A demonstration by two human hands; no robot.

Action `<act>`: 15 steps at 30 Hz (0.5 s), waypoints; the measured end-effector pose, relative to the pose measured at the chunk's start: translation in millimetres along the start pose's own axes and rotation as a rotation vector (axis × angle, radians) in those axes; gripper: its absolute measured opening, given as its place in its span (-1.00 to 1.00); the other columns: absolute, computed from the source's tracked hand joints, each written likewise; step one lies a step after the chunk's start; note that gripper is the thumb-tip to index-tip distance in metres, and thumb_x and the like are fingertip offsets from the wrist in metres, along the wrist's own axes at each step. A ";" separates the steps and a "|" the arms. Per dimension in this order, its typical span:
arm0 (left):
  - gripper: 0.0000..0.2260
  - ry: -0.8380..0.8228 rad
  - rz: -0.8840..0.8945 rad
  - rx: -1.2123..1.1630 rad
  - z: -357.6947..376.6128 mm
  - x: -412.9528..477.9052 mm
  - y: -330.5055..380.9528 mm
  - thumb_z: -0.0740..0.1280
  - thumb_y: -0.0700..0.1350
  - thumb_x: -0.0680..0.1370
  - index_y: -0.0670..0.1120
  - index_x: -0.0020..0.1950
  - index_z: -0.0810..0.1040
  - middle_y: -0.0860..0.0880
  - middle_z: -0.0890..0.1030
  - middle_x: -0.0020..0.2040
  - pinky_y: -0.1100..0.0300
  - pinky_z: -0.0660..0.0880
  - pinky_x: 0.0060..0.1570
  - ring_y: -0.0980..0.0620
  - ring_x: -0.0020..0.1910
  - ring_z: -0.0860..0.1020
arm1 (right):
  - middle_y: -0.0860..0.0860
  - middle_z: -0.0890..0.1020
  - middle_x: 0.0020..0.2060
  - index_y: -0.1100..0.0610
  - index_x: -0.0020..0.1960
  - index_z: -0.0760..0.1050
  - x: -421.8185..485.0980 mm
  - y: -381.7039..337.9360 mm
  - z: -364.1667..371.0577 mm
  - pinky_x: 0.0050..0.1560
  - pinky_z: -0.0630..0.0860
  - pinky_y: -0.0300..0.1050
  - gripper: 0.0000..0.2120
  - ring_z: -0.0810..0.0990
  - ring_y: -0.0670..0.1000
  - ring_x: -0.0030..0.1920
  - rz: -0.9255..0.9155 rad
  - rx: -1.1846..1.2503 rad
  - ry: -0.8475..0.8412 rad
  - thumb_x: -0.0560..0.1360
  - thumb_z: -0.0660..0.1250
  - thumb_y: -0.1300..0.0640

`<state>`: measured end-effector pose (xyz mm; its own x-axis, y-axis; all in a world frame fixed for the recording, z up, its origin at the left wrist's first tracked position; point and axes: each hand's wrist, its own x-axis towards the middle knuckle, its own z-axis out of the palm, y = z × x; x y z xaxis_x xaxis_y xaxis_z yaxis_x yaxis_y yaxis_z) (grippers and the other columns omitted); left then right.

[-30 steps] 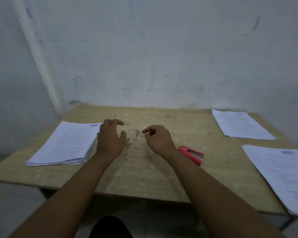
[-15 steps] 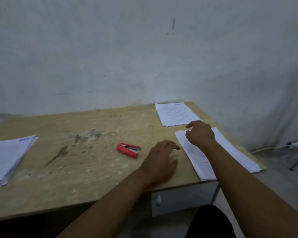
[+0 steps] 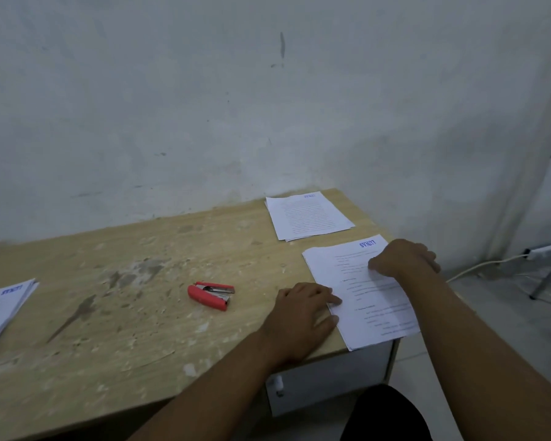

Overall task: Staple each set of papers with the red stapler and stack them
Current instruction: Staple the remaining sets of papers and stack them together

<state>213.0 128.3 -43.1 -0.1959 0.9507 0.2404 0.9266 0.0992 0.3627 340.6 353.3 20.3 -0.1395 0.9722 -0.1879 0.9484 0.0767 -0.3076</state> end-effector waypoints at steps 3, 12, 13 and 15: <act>-0.62 -0.002 -0.002 -0.003 0.6 -1.1 0.0 0.17 0.22 0.65 0.22 0.45 0.47 0.25 0.40 0.52 0.06 0.12 0.46 0.21 0.50 0.29 | 0.21 0.49 0.26 0.11 0.23 0.46 7.4 3.2 -3.5 0.11 0.47 0.05 -0.35 0.48 0.23 0.25 0.056 0.018 -0.049 0.33 0.53 -0.26; -0.62 -0.023 -0.003 -0.024 -0.6 -2.5 1.0 0.17 0.22 0.64 0.22 0.45 0.46 0.24 0.40 0.52 0.05 0.10 0.47 0.20 0.52 0.28 | 0.18 0.46 0.09 0.15 0.19 0.46 -1.0 0.8 -17.1 0.04 0.38 0.09 -0.55 0.48 0.24 0.18 0.125 -0.052 -0.112 0.47 0.41 -0.13; -0.61 -0.023 -0.003 -0.024 -1.2 -3.5 0.7 0.16 0.22 0.64 0.22 0.45 0.46 0.23 0.40 0.52 0.04 0.10 0.47 0.19 0.52 0.28 | 0.16 0.50 0.10 0.13 0.19 0.50 -1.9 1.0 -17.5 0.02 0.40 0.06 -0.56 0.49 0.22 0.13 0.108 -0.052 -0.108 0.45 0.41 -0.12; -0.61 -0.035 -0.004 -0.025 -0.1 -2.7 1.4 0.16 0.22 0.65 0.22 0.46 0.45 0.22 0.39 0.53 0.03 0.09 0.49 0.18 0.53 0.27 | 0.12 0.55 0.04 0.13 0.13 0.54 -2.0 4.2 -19.0 -0.03 0.45 -0.01 -0.64 0.52 0.16 -0.02 0.060 -0.027 -0.084 0.45 0.41 -0.07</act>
<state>214.8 125.8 -43.1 -0.1880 0.9601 0.2071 0.9172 0.0962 0.3866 350.3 355.9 37.0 -0.1040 0.9535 -0.2829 0.9630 0.0255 -0.2682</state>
